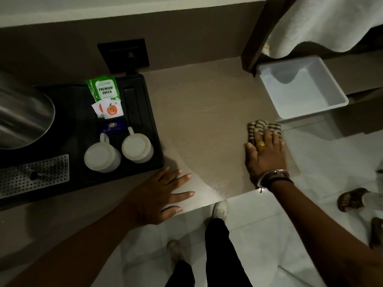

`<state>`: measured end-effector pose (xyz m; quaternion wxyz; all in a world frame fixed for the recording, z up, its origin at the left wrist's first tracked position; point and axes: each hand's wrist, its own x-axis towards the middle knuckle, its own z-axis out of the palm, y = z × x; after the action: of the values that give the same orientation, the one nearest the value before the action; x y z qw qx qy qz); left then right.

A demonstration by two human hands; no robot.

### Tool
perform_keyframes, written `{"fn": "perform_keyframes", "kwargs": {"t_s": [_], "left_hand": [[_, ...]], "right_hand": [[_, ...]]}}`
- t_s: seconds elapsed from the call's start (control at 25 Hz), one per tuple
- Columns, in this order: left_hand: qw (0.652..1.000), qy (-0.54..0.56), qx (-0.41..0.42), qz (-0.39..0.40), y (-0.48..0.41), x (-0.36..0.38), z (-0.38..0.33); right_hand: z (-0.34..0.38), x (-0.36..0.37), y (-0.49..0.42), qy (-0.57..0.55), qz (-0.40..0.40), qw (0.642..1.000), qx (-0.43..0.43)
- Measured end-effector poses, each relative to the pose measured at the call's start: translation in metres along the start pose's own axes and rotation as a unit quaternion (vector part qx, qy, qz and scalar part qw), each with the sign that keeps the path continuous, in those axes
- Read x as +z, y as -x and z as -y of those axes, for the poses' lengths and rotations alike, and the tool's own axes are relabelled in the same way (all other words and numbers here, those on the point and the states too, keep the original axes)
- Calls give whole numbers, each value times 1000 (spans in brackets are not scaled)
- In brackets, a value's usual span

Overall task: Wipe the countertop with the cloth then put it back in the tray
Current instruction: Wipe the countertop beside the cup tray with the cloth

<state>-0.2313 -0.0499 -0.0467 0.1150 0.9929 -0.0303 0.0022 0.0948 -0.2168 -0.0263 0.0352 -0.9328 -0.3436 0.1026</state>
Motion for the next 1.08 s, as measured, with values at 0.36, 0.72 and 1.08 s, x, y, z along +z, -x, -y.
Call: {"fn": "perform_keyframes", "kwargs": {"t_s": [0.36,0.72,1.08], "left_hand": [[1000,-6,16,12,-1,-1,1],[1000,-8,15,14,0,5,2],[1000,5,13,-2,-1,2,1]], "right_hand": [[99,35,63,5,19,993,-115],[14,5,7,-16,-12,1000,6],[100,31,70,-9,55,981,-186]]}}
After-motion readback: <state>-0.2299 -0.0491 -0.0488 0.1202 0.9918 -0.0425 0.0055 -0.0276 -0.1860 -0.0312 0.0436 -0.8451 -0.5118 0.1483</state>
